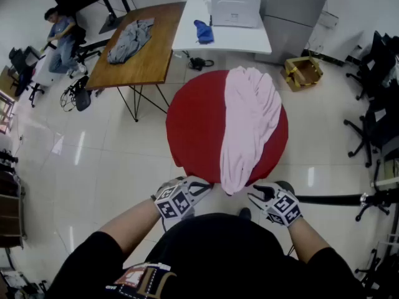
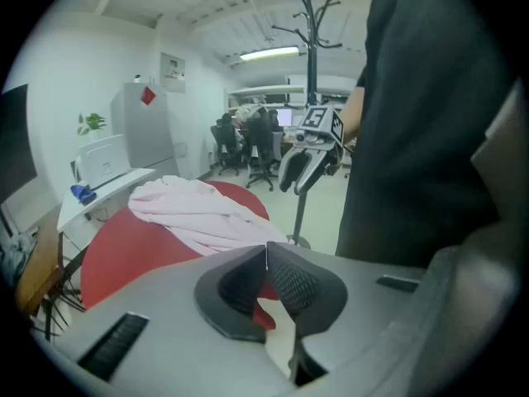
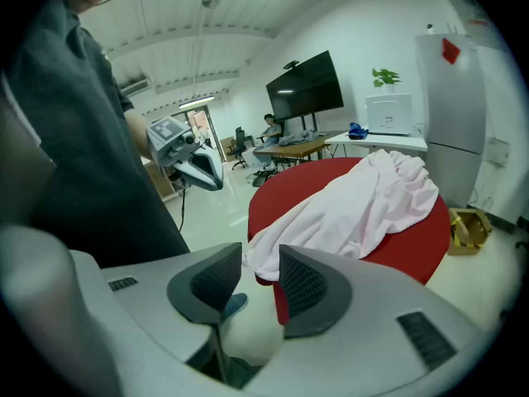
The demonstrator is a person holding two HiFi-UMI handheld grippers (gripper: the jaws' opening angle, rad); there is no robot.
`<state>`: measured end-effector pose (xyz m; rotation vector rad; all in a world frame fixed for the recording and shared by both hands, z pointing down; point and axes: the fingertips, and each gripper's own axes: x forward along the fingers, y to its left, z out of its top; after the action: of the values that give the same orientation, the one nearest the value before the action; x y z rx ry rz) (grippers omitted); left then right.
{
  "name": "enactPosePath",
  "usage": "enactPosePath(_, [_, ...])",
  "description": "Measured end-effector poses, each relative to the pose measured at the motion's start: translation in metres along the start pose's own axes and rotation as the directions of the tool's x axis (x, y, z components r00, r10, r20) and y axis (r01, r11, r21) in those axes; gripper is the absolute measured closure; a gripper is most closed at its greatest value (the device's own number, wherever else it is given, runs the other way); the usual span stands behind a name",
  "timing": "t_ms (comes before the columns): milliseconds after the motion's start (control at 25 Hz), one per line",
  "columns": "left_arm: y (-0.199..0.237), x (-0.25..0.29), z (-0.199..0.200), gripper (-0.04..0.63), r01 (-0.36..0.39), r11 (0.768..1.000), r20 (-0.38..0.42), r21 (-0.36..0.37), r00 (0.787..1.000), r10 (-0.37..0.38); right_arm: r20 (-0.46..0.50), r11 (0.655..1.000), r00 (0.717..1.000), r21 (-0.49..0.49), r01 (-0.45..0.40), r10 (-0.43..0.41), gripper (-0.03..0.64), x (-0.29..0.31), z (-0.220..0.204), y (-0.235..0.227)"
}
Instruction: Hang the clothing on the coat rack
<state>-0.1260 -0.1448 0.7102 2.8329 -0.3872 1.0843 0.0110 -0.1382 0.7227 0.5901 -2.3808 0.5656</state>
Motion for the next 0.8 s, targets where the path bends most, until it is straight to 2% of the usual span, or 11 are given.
enactPosePath(120, [0.008, 0.023, -0.008, 0.521, 0.041, 0.989, -0.093, 0.141, 0.995, -0.028, -0.052, 0.992, 0.998, -0.125, 0.017, -0.024, 0.448, 0.014, -0.002, -0.008])
enactPosePath(200, [0.012, 0.038, -0.017, 0.476, 0.071, 0.964, -0.156, 0.255, 0.987, -0.032, -0.075, 0.966, 0.996, -0.255, 0.035, -0.056, 0.425, 0.024, -0.004, -0.009])
enactPosePath(240, [0.013, 0.045, -0.022, 0.432, 0.085, 0.944, -0.186, 0.317, 0.982, -0.026, -0.081, 0.944, 0.994, -0.328, 0.039, -0.070, 0.423, 0.029, -0.004, -0.008])
enactPosePath(280, [0.014, 0.052, -0.026, 0.392, 0.096, 0.920, -0.212, 0.380, 0.977, -0.014, -0.088, 0.919, 0.993, -0.393, 0.039, -0.080, 0.388, 0.033, -0.005, -0.006])
enactPosePath(400, [0.016, 0.069, -0.021, 0.362, 0.115, 0.846, -0.245, 0.520, 0.969, 0.019, -0.122, 0.848, 0.987, -0.530, 0.028, -0.109, 0.357, 0.048, -0.017, -0.006])
enactPosePath(480, [0.014, 0.078, -0.019, 0.353, 0.143, 0.797, -0.267, 0.587, 0.963, 0.024, -0.146, 0.806, 0.981, -0.591, 0.016, -0.127, 0.357, 0.057, -0.028, -0.008])
enactPosePath(600, [0.013, 0.096, -0.038, 0.353, 0.207, 0.706, -0.334, 0.677, 0.942, 0.044, -0.183, 0.764, 0.972, -0.646, -0.005, -0.149, 0.357, 0.069, -0.035, -0.010])
enactPosePath(720, [0.012, 0.110, -0.044, 0.353, 0.227, 0.667, -0.352, 0.710, 0.934, 0.056, -0.230, 0.726, 0.956, -0.687, -0.025, -0.184, 0.357, 0.075, -0.044, -0.015])
enactPosePath(800, [0.016, 0.118, -0.052, 0.353, 0.235, 0.656, -0.372, 0.717, 0.925, 0.075, -0.246, 0.711, 0.949, -0.702, -0.032, -0.200, 0.357, 0.081, -0.049, -0.019])
